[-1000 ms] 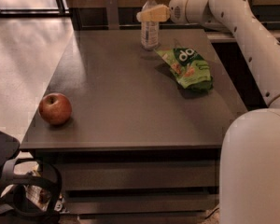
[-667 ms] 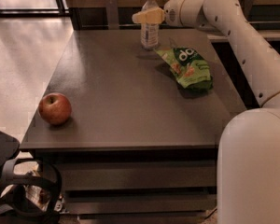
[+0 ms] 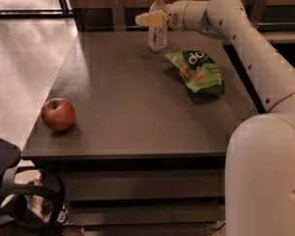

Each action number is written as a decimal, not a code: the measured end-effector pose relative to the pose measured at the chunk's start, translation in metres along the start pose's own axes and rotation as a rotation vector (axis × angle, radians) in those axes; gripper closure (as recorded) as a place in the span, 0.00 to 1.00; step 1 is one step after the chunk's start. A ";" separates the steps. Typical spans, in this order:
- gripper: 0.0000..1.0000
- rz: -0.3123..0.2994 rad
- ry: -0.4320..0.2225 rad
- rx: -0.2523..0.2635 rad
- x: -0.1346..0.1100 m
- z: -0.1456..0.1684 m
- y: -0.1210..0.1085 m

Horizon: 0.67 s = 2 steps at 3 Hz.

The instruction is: Move blue plastic bottle near apple

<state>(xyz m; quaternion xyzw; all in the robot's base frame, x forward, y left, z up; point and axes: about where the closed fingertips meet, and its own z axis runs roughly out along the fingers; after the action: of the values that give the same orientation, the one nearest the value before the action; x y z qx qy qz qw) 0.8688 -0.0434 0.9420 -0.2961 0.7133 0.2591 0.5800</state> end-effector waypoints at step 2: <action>0.74 0.002 0.003 -0.009 0.002 0.006 0.004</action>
Offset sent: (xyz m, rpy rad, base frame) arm 0.0002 0.0026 -0.0013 0.0004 0.0017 0.0033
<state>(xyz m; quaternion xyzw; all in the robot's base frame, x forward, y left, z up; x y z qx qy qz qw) 0.8694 -0.0363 0.9385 -0.2984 0.7132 0.2626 0.5774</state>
